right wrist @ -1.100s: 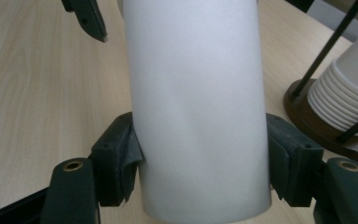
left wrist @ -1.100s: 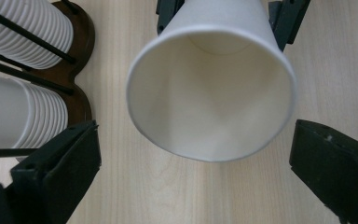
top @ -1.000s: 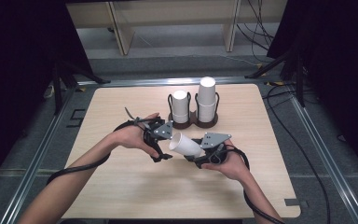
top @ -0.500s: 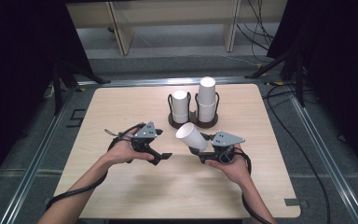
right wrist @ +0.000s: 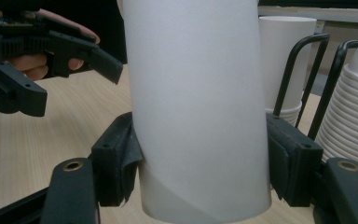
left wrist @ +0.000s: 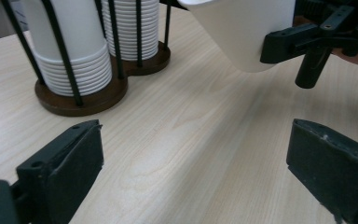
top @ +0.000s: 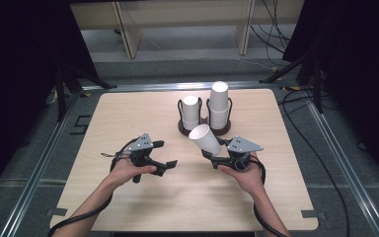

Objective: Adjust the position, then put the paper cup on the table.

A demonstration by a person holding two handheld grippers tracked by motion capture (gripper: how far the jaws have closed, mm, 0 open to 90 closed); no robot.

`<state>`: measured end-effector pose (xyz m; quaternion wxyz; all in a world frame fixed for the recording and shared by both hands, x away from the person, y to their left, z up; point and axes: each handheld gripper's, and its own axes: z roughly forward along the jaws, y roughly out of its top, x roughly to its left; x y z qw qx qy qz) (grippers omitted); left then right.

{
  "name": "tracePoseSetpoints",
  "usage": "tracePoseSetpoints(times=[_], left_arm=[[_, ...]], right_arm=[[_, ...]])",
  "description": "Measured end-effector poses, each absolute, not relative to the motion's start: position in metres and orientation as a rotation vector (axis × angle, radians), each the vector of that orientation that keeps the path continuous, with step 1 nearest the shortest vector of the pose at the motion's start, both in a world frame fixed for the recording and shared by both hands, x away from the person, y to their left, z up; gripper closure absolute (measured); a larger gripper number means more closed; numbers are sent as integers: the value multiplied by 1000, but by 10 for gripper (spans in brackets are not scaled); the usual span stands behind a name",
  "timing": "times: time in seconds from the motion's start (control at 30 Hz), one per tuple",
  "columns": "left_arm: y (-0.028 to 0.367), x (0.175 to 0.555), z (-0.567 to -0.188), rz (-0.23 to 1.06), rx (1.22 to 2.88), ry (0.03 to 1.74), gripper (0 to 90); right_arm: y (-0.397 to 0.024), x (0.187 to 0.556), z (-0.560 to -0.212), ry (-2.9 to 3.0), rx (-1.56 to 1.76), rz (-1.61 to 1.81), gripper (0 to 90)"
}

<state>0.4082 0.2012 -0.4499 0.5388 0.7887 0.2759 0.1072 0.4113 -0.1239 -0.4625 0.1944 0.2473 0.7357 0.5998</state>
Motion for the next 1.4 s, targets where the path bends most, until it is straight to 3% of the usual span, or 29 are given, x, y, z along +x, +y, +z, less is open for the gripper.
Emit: tracePoseSetpoints(times=[0.23,1.4], left_arm=[[204,409,-455,250,1840,716,35],[147,423,-431,157,1772,636,49]], right_arm=[[-122,413,-460,2082,698,1684,342],[-115,404,-466,2071,695,1651,342]])
